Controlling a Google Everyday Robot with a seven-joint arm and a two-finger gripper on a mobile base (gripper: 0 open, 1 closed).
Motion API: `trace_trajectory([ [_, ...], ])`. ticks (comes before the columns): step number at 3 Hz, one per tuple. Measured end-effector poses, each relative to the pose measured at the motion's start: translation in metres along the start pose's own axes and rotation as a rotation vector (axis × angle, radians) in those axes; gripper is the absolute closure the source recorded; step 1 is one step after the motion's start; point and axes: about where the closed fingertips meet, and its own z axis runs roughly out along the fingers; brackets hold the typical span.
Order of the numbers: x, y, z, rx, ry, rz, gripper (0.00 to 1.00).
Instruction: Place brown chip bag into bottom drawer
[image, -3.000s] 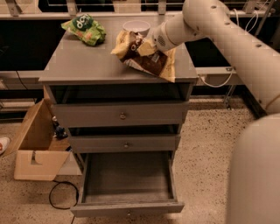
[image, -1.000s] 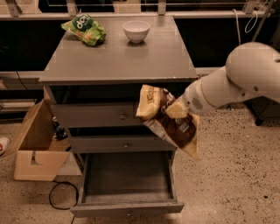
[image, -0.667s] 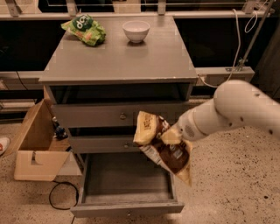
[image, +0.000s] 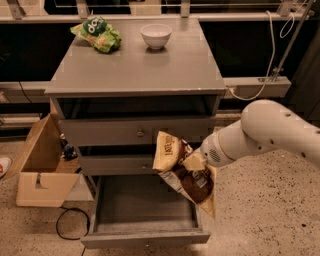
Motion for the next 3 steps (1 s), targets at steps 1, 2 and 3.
trace_trajectory([
  [1, 0.012, -0.006, 0.03, -0.058, 0.005, 0.021, 1.0],
  [2, 0.047, -0.022, 0.131, -0.157, 0.028, -0.001, 1.0],
  [3, 0.088, -0.044, 0.217, -0.204, 0.074, 0.03, 1.0],
])
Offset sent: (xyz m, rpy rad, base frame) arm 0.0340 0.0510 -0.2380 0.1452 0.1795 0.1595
